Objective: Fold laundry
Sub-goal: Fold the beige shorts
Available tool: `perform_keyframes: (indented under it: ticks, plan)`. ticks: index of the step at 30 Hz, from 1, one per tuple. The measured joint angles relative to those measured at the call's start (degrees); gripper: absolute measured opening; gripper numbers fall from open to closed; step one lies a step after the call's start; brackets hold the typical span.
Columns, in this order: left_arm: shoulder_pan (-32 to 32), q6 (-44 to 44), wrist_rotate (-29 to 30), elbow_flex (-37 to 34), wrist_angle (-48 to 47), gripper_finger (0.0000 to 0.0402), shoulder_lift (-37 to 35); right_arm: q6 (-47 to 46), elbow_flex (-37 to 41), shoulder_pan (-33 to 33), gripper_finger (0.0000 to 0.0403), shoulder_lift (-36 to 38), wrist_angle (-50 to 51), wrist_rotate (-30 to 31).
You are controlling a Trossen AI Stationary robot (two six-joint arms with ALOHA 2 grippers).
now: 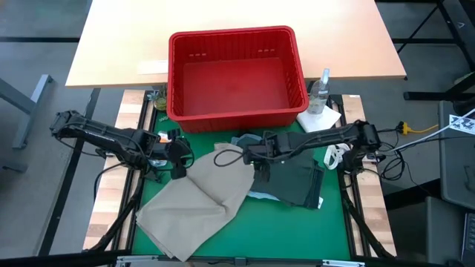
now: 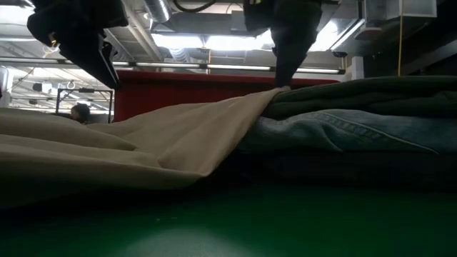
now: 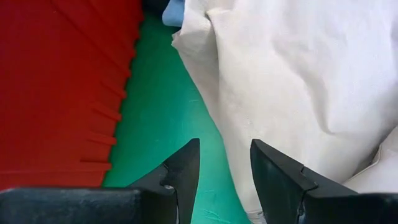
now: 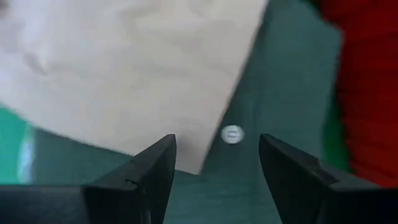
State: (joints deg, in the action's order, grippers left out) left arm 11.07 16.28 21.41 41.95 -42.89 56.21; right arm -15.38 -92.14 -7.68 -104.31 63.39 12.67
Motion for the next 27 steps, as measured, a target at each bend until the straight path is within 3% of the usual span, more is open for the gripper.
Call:
perform_keyframes:
  ticks: [3, 12, 17, 23, 25, 27]
  plan:
    - [0.3, 0.0, 0.0, 0.0, 0.1, 0.0137, 0.0, 0.1, 0.0, 0.7, 0.023, 0.1, -1.3, -5.3]
    - [0.3, 0.1, 0.1, 0.0, 0.2, 0.0137, 0.0, -1.0, 0.0, 0.5, 0.0214, -0.7, -0.7, -8.7]
    - [0.3, 0.1, 0.1, 0.0, 0.4, 0.0137, 0.0, 0.1, 0.0, 0.5, 0.0149, -3.0, -1.0, -10.8]
    - [0.3, 0.1, 0.1, 0.0, 1.6, 0.0137, 0.0, 2.4, 0.0, 0.3, 0.0024, -3.3, -5.4, -10.8]
    - [0.3, 0.1, 0.1, 0.0, 3.0, 0.0137, 0.0, 2.6, 0.0, -0.3, 0.0011, -3.1, -6.9, -11.1]
    - [0.3, 0.1, 0.2, 0.0, 4.6, 0.0137, 0.0, 2.7, 0.0, -1.1, 0.0023, -2.9, -9.1, -12.5]
